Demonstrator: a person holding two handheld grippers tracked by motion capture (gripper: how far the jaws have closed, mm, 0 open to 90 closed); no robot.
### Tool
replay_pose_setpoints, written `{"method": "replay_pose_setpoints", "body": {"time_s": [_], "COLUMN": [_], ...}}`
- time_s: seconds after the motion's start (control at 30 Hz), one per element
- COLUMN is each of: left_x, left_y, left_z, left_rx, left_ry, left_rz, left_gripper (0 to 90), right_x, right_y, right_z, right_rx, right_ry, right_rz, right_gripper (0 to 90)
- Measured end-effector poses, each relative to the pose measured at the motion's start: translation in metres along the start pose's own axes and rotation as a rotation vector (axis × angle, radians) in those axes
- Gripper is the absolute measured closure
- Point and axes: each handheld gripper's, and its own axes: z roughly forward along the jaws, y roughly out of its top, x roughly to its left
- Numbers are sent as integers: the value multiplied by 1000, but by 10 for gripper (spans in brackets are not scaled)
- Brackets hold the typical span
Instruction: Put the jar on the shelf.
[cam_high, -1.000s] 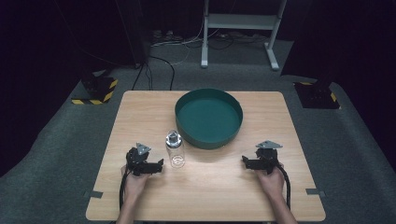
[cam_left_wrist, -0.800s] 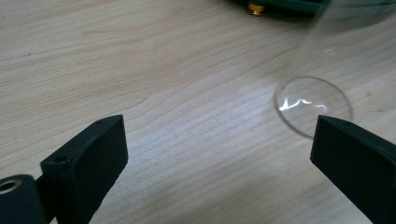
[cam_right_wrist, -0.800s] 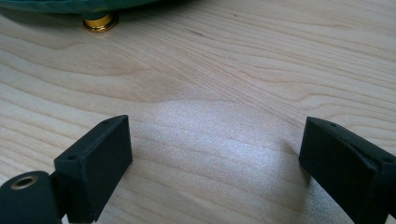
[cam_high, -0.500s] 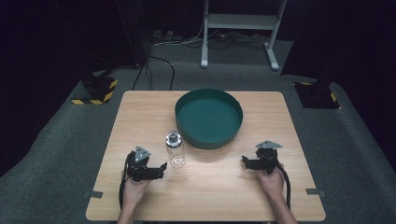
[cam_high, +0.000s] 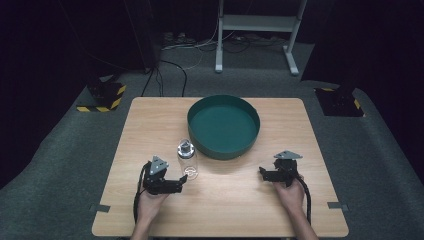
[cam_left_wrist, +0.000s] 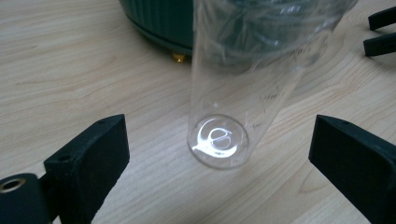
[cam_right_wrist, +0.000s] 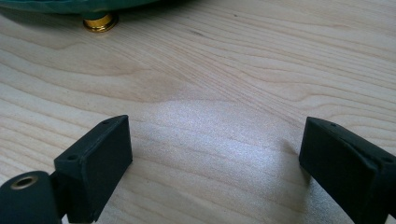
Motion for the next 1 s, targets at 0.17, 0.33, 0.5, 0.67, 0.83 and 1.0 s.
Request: {"method": "replay_pose_setpoints", "body": {"time_s": [0.17, 0.33, 0.5, 0.67, 0.83, 1.0], "left_x": [-1, -3, -4, -5, -7, -8], "left_y": [7, 14, 21, 26, 30, 32], "left_z": [7, 14, 21, 27, 32, 35], "left_rx": [-17, -26, -36, -39, -40, -49], "left_ry": [-11, -18, -23, -21, -17, -14], "left_rz": [-3, 4, 2, 15, 19, 27], "left_gripper": [70, 78, 93, 113, 136, 164], "right_x": [0, 0, 0, 0, 0, 0], "right_y": [0, 0, 0, 0, 0, 0], "right_z": [0, 0, 0, 0, 0, 0], "right_rx": [0, 0, 0, -1, 0, 0], "right_ry": [0, 0, -1, -1, -1, -1], "right_rz": [0, -1, 0, -1, 0, 0], "right_gripper": [94, 94, 94, 95, 95, 95]}}
